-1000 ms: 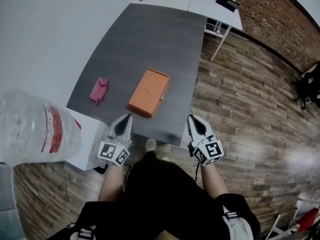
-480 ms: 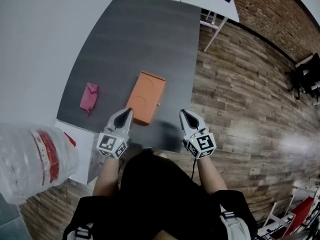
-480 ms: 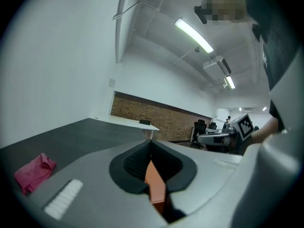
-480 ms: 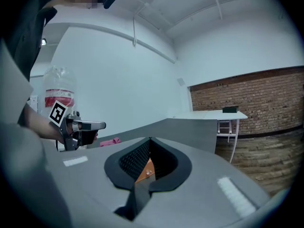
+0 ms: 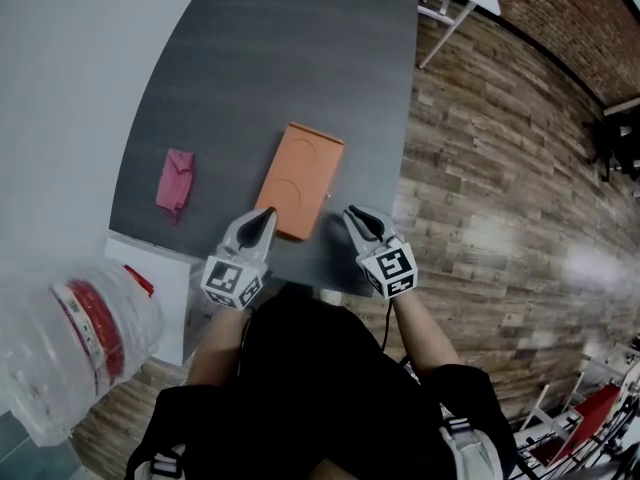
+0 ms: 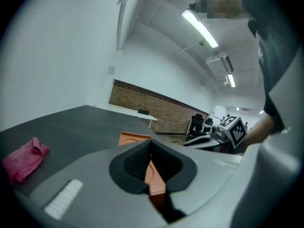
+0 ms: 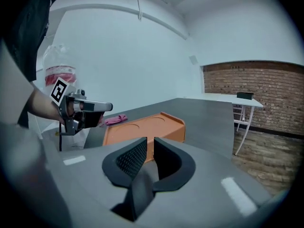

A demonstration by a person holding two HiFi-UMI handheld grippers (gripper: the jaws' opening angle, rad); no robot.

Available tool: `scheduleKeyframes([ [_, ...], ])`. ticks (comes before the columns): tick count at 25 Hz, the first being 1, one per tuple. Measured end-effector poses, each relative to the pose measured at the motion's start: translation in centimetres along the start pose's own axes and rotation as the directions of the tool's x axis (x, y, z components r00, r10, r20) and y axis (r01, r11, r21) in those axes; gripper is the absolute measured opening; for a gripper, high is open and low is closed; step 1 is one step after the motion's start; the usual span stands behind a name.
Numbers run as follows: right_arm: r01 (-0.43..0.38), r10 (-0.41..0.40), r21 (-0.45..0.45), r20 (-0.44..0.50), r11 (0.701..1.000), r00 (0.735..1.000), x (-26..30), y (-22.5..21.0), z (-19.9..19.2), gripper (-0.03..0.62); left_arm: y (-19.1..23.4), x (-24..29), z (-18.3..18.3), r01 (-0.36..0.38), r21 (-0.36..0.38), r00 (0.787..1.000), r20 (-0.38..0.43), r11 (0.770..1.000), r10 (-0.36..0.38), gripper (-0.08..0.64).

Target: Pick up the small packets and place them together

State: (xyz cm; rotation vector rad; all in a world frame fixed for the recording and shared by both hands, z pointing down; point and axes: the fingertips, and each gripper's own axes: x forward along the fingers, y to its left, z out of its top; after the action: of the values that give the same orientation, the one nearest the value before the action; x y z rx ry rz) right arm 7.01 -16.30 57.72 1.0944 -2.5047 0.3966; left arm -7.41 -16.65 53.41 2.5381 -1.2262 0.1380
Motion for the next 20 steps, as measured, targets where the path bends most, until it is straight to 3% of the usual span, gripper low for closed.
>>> scheduleKeyframes([
  [13, -0.046, 0.011, -0.166, -0.206, 0.985, 0.978, 5.9, -0.6, -4.8, 0.130, -0.3, -0.1, -2.0, 0.046, -0.037, 0.997, -0.055, 0.998, -0.048, 0.000],
  [20, -0.133, 0.042, -0.322, -0.273, 0.937, 0.961, 7.4, -0.4, -5.5, 0.129, 0.3, -0.6, -2.4, 0.036, -0.042, 0.997, -0.063, 0.998, -0.039, 0.000],
])
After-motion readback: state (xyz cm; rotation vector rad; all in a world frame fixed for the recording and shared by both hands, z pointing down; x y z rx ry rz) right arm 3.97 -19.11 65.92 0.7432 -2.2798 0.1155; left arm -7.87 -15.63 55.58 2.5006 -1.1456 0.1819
